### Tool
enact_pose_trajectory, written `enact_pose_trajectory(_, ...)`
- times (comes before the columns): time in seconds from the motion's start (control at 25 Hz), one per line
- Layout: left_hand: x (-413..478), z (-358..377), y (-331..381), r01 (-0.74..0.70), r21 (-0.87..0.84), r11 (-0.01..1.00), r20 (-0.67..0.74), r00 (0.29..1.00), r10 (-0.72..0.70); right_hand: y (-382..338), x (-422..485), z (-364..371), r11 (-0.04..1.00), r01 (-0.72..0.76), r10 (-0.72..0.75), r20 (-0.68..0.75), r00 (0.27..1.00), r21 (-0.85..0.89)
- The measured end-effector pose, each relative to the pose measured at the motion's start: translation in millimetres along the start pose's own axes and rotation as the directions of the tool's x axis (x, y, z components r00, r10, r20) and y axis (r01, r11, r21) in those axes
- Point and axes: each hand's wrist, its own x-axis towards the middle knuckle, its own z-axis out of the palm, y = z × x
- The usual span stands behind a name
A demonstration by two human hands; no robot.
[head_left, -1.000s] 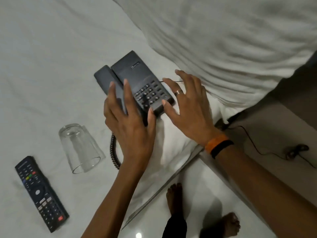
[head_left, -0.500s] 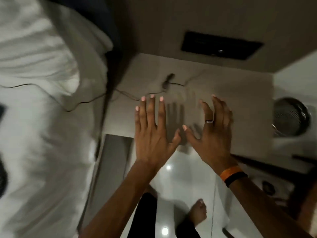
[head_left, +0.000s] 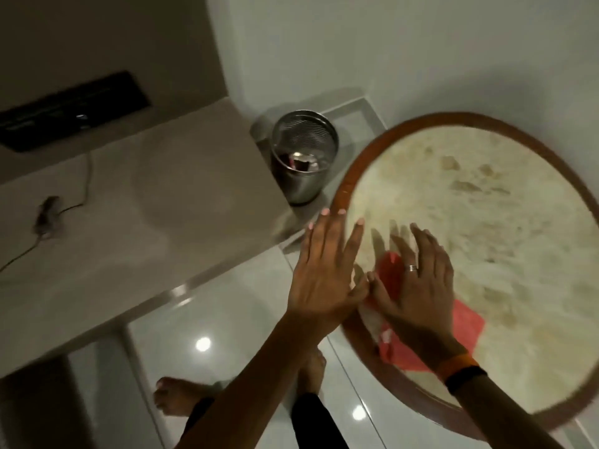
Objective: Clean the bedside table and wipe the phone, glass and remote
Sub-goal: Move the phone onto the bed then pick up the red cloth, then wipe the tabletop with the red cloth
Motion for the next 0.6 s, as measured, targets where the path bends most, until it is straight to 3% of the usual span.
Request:
enact_pose_trajectory(0.12,-9.7,38.3,35.7,-0.237,-0.087,0.968,0.042,0.97,0.241,42.8,-40.0,12.1,0.999,-0.004,0.006,0.042,0.999,-0.042)
enact_pose_trajectory(0.28,-25.2,68.6,47.2,-0.372,-0.071,0.925,-0.154,0.921,0.358,63.3,-70.6,35.3,0.998,0.054,-0.054,0.014,0.998,0.028)
enact_pose_trajectory(0.4,-16.5,57.8,48.4,-0.303,-0.157,0.94,-0.083,0.953,0.293,54.6,-66.7,40.9,0.996,0.027,-0.024,-0.032,0.999,0.084)
enact_pose_trajectory(0.52,-14.7,36.8,47.4,-0.25,-0.274,0.929,-0.071,0.968,0.24,41.4,-54.2,41.8,0.984,0.102,-0.083,-0.129,0.988,0.146)
enact_pose_trajectory(0.6,-22.0,13.7,38.0,-0.084,-0.363,0.928,0.0,0.996,0.09,22.3,-40.4,43.7,0.966,0.206,-0.177,-0.177,0.968,0.157)
